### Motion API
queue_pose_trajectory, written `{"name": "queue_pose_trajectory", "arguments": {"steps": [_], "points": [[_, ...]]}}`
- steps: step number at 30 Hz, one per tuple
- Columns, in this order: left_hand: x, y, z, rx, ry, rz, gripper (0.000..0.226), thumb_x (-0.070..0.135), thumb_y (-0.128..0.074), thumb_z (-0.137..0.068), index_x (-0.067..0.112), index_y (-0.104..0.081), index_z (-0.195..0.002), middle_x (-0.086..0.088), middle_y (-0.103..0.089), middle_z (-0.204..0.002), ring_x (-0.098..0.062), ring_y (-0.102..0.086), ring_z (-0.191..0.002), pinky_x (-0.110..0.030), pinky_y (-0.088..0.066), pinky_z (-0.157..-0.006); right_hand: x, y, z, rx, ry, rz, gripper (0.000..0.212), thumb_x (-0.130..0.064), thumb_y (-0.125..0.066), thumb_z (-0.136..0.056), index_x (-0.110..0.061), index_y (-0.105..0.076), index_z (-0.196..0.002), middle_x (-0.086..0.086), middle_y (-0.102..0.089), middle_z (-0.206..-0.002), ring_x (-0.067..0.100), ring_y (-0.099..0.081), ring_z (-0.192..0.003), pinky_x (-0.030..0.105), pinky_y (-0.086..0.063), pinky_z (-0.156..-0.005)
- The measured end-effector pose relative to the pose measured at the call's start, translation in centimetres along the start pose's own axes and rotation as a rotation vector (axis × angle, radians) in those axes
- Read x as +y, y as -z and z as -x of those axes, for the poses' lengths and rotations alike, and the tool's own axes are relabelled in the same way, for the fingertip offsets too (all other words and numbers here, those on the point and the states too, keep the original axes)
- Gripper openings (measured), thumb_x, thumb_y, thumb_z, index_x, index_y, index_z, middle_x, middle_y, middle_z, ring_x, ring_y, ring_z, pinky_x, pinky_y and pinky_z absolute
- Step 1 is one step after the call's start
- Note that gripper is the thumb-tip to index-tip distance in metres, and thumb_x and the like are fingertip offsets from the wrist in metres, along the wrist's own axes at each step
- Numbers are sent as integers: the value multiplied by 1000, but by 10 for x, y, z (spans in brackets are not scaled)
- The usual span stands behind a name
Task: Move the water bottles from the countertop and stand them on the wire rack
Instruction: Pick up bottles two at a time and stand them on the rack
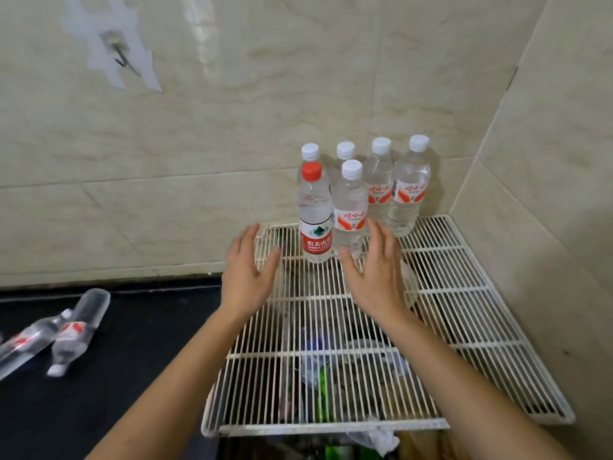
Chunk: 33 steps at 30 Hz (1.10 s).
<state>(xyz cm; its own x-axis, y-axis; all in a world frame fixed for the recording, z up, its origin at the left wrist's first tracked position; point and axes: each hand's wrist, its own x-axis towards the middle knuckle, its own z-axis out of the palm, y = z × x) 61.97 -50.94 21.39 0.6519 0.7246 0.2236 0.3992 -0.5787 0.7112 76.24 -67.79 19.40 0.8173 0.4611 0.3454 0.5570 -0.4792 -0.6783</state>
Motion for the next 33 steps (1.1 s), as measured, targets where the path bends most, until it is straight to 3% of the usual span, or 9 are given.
{"name": "queue_pose_trajectory", "arguments": {"steps": [3, 5, 12, 18, 23, 26, 33], "points": [[-21, 40, 37, 104, -11, -262, 75, 57, -48, -100, 23, -22, -161, -8, -14, -170, -29, -19, -154, -52, -23, -121, -18, -15, 10, 106, 262, 97, 79, -55, -46, -100, -14, -18, -162, 19, -5, -168, 37, -9, -155, 48, -4, -126], [-41, 63, 60, 209, -63, -436, 71, 55, -45, -101, 18, -28, -159, -17, -17, -168, -36, -20, -153, -58, -23, -120, -35, -30, 14, 88, 394, 107, 81, -55, -45, -100, -12, -18, -162, 23, 0, -168, 39, -3, -156, 45, 6, -127], [-98, 124, 131, 338, 47, -696, 74, 57, -45, -97, 14, -34, -157, -22, -19, -166, -39, -16, -155, -62, -20, -121, -114, -83, 53, -63, 667, 81, 81, -61, -42, -100, -11, -25, -161, 30, -7, -167, 46, -4, -156, 58, -5, -126], [-161, 189, 178, 346, 35, -751, 76, 57, -48, -94, 13, -38, -156, -27, -13, -166, -43, -16, -155, -62, -24, -118, -184, -128, 114, -201, 737, 114, 84, -63, -41, -99, -18, -12, -163, 19, 10, -170, 37, 12, -157, 55, 5, -126], [-233, 274, 221, 298, 83, -790, 74, 58, -41, -95, 15, -38, -156, -25, -19, -166, -42, -18, -154, -65, -24, -116, -251, -182, 166, -174, 769, 152, 81, -60, -44, -99, -14, -21, -162, 22, -1, -170, 39, 3, -158, 55, 0, -126], [-284, 325, 248, 274, 146, -782, 75, 58, -36, -96, 14, -36, -156, -25, -21, -165, -42, -19, -154, -66, -26, -117, -296, -227, 207, -267, 807, 221, 82, -59, -45, -99, -15, -16, -163, 18, 5, -171, 34, 9, -158, 55, 1, -127], [-364, 395, 268, 208, 218, -713, 76, 59, -31, -96, 13, -34, -157, -25, -21, -165, -41, -18, -154, -65, -25, -117, -351, -290, 261, -416, 795, 303, 82, -58, -44, -98, -17, -16, -163, 17, 1, -171, 33, 5, -159, 53, 1, -127]]}}
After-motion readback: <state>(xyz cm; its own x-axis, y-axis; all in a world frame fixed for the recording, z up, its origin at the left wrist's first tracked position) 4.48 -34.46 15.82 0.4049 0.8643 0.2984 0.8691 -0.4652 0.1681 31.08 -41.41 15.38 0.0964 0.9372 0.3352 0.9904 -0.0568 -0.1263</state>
